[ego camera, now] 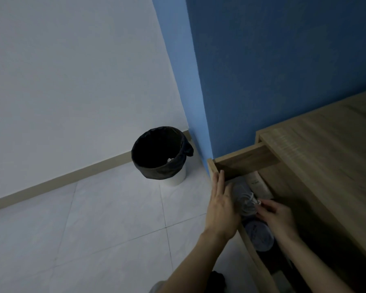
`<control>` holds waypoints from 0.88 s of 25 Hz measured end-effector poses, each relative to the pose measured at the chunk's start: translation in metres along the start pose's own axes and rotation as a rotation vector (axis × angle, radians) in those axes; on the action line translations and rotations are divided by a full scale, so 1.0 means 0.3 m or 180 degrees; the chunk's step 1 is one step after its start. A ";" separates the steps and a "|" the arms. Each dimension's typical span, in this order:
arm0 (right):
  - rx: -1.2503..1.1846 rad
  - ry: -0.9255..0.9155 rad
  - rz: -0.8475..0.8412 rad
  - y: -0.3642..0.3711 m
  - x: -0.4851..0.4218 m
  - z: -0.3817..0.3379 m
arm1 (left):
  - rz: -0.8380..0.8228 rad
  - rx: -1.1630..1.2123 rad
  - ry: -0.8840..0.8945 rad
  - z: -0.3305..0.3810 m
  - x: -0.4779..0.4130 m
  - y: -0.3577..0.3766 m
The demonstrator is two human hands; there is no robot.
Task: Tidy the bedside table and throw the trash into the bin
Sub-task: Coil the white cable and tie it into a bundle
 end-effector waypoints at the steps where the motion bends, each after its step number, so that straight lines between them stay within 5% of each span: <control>1: -0.0016 0.0075 0.0041 0.005 -0.015 0.020 | 0.0015 0.0074 0.0001 -0.002 0.004 0.003; 8: 0.0240 0.0309 0.0167 0.023 -0.039 0.084 | 0.0022 0.0107 0.0066 -0.025 0.004 0.015; 15: 0.1296 -0.0298 -0.0048 0.035 0.043 -0.033 | 0.0092 0.0091 0.0110 -0.015 -0.001 0.020; 22: 0.3005 -0.1631 -0.0544 0.085 0.126 -0.184 | 0.0081 0.0241 0.0118 -0.007 -0.012 0.027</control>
Point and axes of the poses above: each hand's wrist, its own x-axis away from the middle knuckle, its own y-axis out of the palm, z = x × y, the point moved 5 cm from there along -x, towards the middle knuckle, and after that the axes turned 9 degrees about -x, right-handed, at the moved point
